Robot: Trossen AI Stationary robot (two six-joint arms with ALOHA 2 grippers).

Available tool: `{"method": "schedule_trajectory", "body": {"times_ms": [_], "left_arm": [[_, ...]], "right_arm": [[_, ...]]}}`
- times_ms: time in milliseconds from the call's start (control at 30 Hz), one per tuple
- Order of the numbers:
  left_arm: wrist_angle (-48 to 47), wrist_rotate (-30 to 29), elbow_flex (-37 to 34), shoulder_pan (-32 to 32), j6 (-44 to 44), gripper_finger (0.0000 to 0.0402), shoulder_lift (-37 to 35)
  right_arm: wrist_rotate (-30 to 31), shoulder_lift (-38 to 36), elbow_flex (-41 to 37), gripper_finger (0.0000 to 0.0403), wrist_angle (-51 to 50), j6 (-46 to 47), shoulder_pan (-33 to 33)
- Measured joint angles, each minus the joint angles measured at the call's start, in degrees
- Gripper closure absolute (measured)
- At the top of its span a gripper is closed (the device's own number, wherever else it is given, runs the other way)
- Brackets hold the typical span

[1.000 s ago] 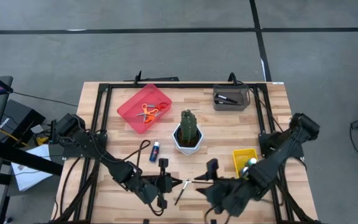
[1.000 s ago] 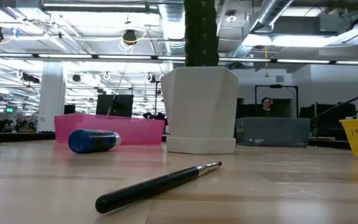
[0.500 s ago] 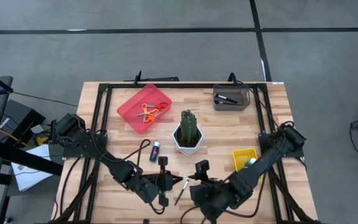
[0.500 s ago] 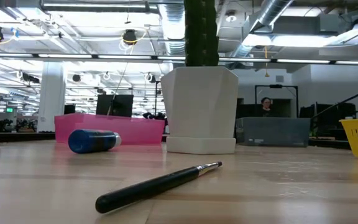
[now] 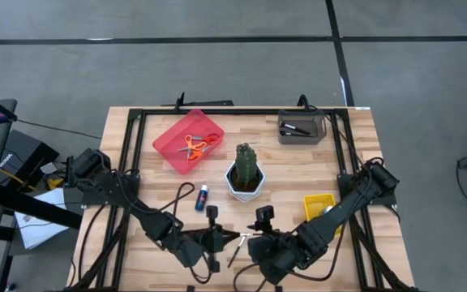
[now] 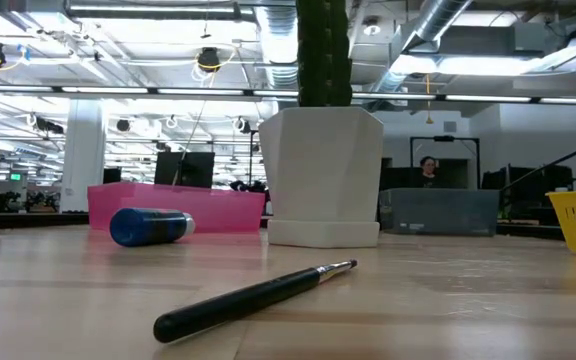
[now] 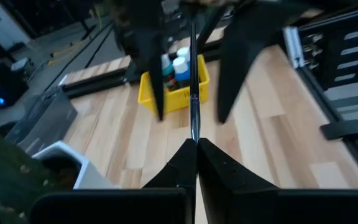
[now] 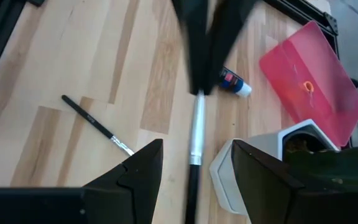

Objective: Pick & Place Paint Supplies
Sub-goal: Put the top foundation brush into the black bin

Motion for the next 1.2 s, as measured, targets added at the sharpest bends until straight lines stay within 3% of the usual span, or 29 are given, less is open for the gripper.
{"method": "schedule_trajectory", "body": {"times_ms": [900, 1200], "left_arm": [[0.6, 0.1, 0.0, -0.8, 1.0, 0.0401, -0.3], [0.6, 0.1, 0.0, -0.8, 1.0, 0.0401, -0.3]], "right_arm": [[0.0, -0.1, 0.0, 0.0217, -0.1, 0.0, 0.0], [0.0, -0.1, 0.0, 0.0252, -0.1, 0.0, 0.0]]}}
